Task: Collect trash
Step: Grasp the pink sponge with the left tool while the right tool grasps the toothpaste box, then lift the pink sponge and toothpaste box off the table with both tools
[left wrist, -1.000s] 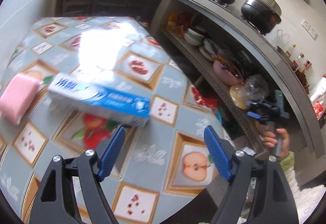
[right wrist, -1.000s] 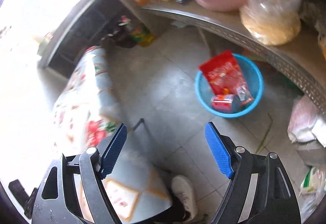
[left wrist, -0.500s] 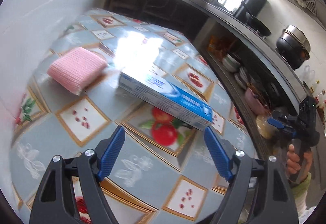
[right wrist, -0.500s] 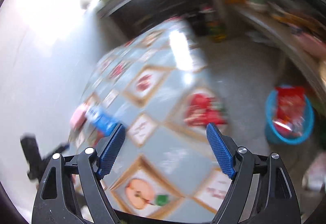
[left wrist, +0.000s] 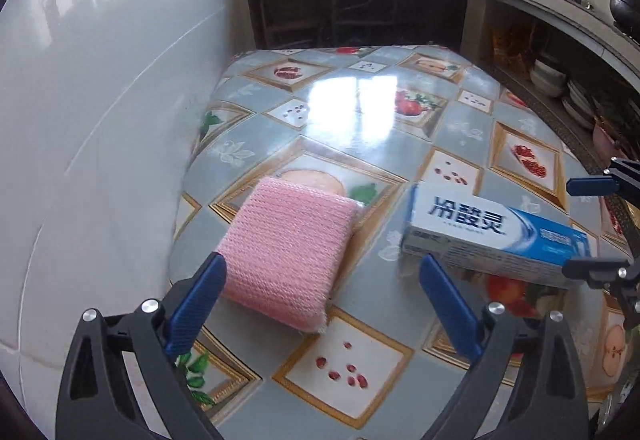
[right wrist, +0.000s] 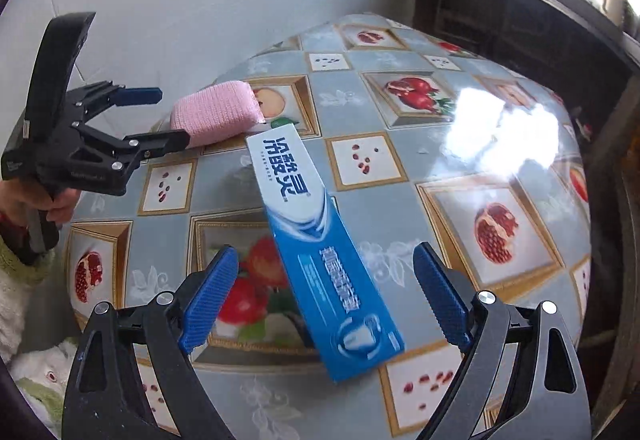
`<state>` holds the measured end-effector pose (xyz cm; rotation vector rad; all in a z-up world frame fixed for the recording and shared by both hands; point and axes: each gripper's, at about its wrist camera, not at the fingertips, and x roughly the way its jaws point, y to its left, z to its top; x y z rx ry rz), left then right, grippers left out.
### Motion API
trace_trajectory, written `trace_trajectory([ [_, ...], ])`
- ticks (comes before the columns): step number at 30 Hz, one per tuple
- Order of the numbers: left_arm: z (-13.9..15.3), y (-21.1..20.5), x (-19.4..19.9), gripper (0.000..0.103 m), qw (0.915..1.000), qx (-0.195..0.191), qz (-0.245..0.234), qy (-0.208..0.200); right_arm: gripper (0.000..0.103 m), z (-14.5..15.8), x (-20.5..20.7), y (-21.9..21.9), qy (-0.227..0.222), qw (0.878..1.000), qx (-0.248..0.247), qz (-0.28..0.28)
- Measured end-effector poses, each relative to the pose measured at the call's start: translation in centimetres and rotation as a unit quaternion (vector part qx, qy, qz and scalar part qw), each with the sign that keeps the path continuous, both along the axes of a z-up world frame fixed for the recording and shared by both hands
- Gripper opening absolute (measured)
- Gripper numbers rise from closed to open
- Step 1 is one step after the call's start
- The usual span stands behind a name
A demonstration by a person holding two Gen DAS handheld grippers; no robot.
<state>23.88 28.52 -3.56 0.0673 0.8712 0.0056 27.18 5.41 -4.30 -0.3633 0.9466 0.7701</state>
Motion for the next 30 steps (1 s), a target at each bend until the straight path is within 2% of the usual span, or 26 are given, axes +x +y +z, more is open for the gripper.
trace_trajectory([
  [5,-1.3,1.8,3.5,0.095,0.9994,-0.008,-0.001,0.034,0.085,-2.0,2.4,1.7,0.033,0.999,-0.014,0.022],
  [10,-3.8,2.0,5.1,0.095,0.9958,0.024,-0.008,0.088,0.085,-2.7,3.2,2.1,0.052,0.998,-0.01,0.031],
  [14,-4.5,1.8,4.8,0.095,0.9952,0.035,-0.002,0.091,0.069,-2.8,3.2,1.9,0.061,0.998,-0.006,0.021],
  [15,-4.4,1.7,4.7,0.09,0.9955,0.034,-0.003,0.088,0.062,-2.8,3.1,1.7,0.063,0.998,-0.005,0.015],
  [16,-4.2,1.7,4.6,0.089,0.9956,0.032,-0.004,0.088,0.054,-2.6,2.9,1.4,0.066,0.998,-0.004,0.006],
  [17,-4.0,1.5,4.3,0.088,0.9957,0.029,-0.003,0.088,0.052,-2.5,2.6,0.9,0.066,0.998,-0.004,-0.002],
  [20,-3.4,0.6,3.3,0.086,0.9964,0.012,-0.006,0.084,0.049,-2.1,1.7,-1.0,0.07,0.997,-0.001,-0.039],
  [24,-3.0,-2.0,0.7,0.086,0.9955,-0.021,-0.026,0.089,0.047,-1.8,-0.4,-5.1,0.064,0.991,-0.012,-0.115],
  [30,-3.1,-7.2,-5.9,0.086,0.9892,-0.06,-0.076,0.11,0.047,-1.7,-5.1,-13.7,0.098,0.969,0.025,-0.227],
])
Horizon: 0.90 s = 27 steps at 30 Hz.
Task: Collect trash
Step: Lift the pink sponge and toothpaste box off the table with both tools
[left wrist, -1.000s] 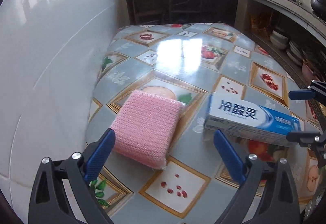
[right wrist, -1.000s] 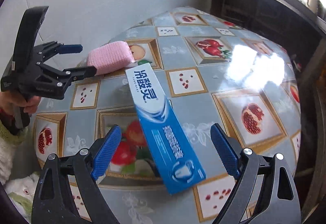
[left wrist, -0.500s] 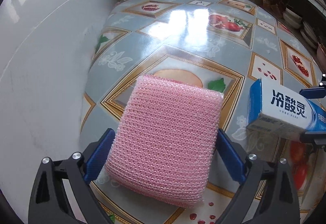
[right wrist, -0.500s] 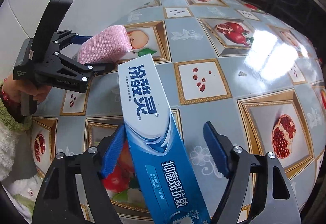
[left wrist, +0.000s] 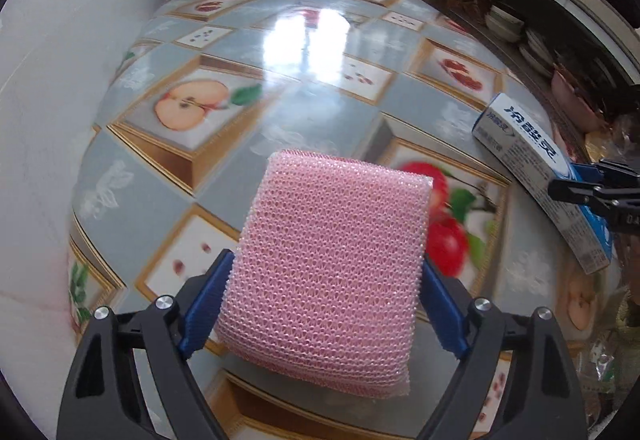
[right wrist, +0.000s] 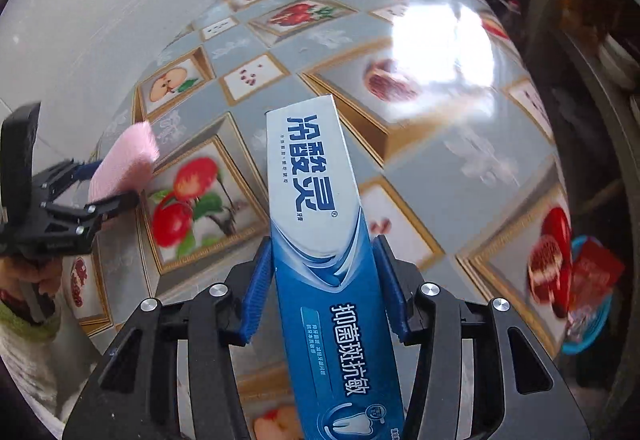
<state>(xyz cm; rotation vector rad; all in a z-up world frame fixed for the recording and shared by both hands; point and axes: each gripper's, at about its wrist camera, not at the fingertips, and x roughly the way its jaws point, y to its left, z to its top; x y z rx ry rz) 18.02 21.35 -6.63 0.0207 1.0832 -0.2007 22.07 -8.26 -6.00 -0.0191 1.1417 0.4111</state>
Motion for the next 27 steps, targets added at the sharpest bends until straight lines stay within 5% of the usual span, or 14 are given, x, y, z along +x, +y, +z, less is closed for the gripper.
trace_trajectory([
  [6,0.1,-2.8,-4.4,0.092,0.9982,-0.051,-0.025,0.018,0.05,-0.5,-4.2,-4.2,0.017,0.997,0.029,-0.065],
  [8,0.3,-3.2,-4.6,0.095,0.9977,-0.057,-0.031,0.016,0.059,-0.6,-4.6,-4.2,0.017,0.997,0.026,-0.071],
  [13,-0.4,-3.7,-3.1,0.097,0.9988,-0.034,-0.032,0.016,0.069,-0.5,-4.5,-3.4,0.005,0.997,0.013,-0.074],
  [27,-1.2,-5.8,-1.7,0.097,0.9969,0.058,-0.05,-0.017,0.076,-0.4,-3.5,-1.3,-0.019,0.998,-0.031,-0.055],
])
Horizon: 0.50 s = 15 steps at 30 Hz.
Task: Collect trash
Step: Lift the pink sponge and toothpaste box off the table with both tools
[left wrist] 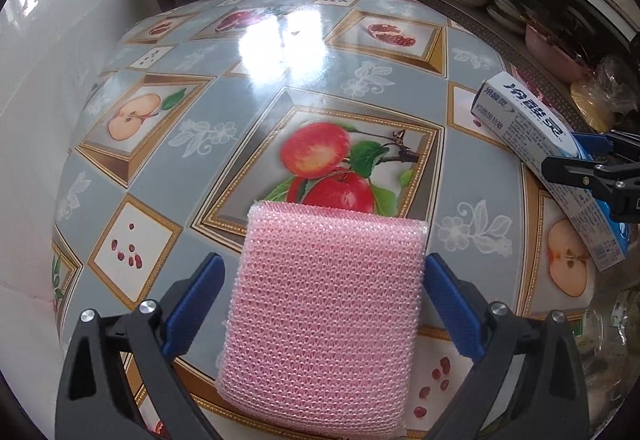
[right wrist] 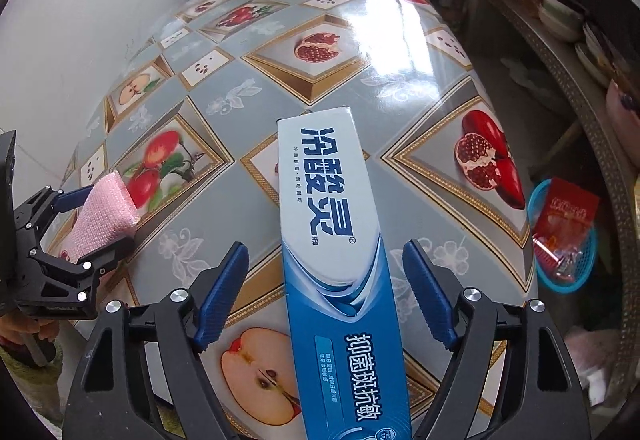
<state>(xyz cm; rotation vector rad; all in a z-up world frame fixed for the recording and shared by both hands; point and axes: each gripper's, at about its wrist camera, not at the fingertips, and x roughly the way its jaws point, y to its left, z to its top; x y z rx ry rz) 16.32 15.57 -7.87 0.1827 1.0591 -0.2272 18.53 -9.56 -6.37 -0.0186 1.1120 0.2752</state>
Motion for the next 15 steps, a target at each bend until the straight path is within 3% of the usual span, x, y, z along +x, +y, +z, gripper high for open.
trace_trajectory([
  [7,-0.3,-0.7,-0.6,0.093,0.9996,0.026,-0.003,-0.01,0.076,-0.2,-0.4,-0.3,0.004,1.0,-0.003,-0.003],
  [15,-0.5,-1.3,-1.2,0.088,0.9994,0.029,-0.01,-0.014,0.073,-0.5,-0.8,-0.9,0.011,1.0,-0.003,-0.012],
])
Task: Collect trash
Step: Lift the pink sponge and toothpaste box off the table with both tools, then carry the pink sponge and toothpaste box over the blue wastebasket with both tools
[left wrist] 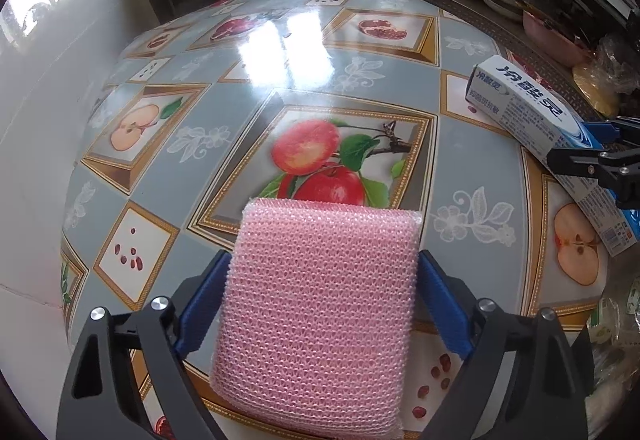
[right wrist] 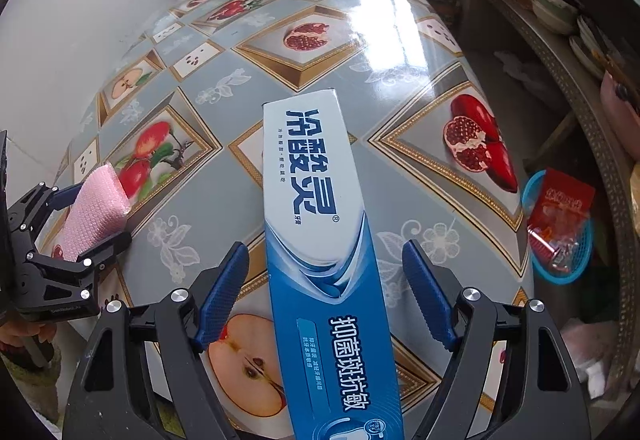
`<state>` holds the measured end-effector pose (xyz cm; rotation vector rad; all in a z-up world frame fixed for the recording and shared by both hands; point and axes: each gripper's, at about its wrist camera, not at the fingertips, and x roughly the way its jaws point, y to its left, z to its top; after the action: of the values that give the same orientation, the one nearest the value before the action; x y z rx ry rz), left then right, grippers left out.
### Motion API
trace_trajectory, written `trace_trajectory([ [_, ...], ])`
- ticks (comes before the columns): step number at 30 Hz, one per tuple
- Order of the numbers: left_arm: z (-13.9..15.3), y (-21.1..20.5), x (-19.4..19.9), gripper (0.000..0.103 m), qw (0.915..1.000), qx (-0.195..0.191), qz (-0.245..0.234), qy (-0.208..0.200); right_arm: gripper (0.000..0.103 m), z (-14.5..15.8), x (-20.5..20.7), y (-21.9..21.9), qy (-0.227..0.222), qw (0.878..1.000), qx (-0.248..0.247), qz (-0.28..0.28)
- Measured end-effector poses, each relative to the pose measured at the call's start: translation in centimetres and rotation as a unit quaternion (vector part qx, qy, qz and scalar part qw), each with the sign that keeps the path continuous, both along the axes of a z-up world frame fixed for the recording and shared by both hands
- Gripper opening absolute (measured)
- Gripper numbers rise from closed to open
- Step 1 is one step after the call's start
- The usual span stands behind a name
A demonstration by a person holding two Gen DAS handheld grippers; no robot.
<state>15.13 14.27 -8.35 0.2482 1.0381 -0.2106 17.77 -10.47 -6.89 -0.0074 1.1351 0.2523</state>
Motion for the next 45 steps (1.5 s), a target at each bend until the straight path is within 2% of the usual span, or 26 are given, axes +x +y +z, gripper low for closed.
trace_trajectory([
  [6,0.1,0.0,0.0,0.085,1.0,0.002,-0.001,-0.002,0.065,0.0,-0.4,-0.3,-0.001,1.0,0.005,-0.003],
  [14,0.3,-0.1,-0.2,0.084,1.0,0.003,-0.003,-0.007,0.047,0.1,-0.6,-0.4,-0.003,1.0,0.012,-0.003],
  [22,0.4,-0.1,-0.4,0.083,0.9999,-0.001,-0.002,-0.013,0.045,0.4,-1.0,-0.6,-0.007,0.999,0.032,-0.007],
  [32,1.5,0.5,-0.2,0.082,0.9991,-0.033,0.005,-0.027,0.045,1.8,-1.6,-1.1,-0.03,0.996,0.082,-0.025],
  [45,4.1,-3.0,1.0,0.082,0.997,-0.053,-0.032,-0.045,0.045,3.1,-2.7,-6.1,-0.06,0.985,0.141,-0.075],
])
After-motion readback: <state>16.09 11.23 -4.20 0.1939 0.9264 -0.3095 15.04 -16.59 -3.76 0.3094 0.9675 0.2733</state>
